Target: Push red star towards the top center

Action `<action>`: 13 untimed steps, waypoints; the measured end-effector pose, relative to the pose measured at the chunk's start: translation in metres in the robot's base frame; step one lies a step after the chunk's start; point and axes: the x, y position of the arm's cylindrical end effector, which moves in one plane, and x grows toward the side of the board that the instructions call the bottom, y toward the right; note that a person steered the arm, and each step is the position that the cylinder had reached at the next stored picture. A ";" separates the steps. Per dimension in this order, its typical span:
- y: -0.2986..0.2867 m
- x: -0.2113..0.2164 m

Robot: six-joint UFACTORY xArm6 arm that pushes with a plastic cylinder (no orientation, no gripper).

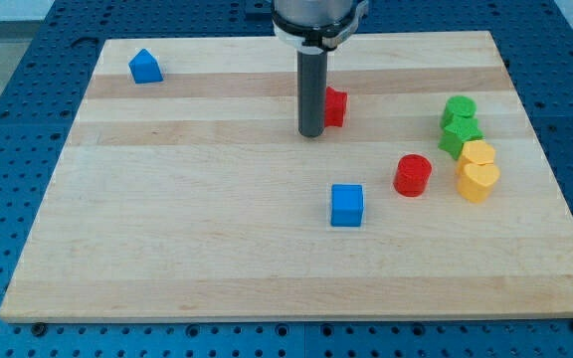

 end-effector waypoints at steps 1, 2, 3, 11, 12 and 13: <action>0.000 -0.030; 0.000 -0.032; 0.010 0.002; 0.059 -0.062; 0.043 -0.077; 0.026 -0.085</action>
